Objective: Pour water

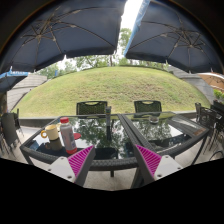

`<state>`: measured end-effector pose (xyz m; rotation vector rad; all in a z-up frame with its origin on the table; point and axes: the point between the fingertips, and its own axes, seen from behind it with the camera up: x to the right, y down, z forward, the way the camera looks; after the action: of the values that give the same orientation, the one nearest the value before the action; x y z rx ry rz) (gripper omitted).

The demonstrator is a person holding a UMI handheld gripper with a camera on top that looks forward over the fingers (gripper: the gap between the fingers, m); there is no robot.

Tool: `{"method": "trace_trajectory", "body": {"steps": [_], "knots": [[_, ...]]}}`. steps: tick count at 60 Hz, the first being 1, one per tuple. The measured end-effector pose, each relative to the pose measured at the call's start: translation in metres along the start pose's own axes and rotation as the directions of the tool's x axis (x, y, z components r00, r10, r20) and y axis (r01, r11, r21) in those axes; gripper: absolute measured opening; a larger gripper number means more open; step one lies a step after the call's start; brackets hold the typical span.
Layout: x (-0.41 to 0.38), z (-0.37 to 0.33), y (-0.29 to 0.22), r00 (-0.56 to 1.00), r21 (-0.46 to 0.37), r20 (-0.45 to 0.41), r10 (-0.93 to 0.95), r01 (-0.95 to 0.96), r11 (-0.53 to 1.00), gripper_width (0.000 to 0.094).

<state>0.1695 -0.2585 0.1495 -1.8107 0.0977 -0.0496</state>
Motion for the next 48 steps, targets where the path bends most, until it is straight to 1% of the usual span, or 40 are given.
{"method": "trace_trajectory", "body": {"steps": [6,19,21,27,32,37,42,48], "knots": [[-0.002,-0.003,0.0,1.0,0.001,-0.009,-0.026,0.026,1.0,0.0835],[-0.002,-0.008,-0.007,0.998,0.025,0.012,-0.061,0.061,0.998,0.0836],[-0.008,-0.009,-0.006,0.997,0.025,0.027,-0.067,0.067,0.997,0.0835],[-0.038,-0.01,-0.002,0.992,0.027,0.108,-0.069,0.067,0.997,0.0833],[-0.068,0.0,-0.001,0.985,0.028,0.162,-0.051,0.047,0.999,0.0831],[-0.102,0.024,0.002,0.978,0.018,0.206,-0.037,0.034,0.999,0.083],[-0.143,0.056,0.0,0.965,0.027,0.259,-0.043,0.038,0.999,0.0832],[-0.182,0.103,0.005,0.958,0.031,0.282,-0.052,0.045,0.998,0.0839]]}}
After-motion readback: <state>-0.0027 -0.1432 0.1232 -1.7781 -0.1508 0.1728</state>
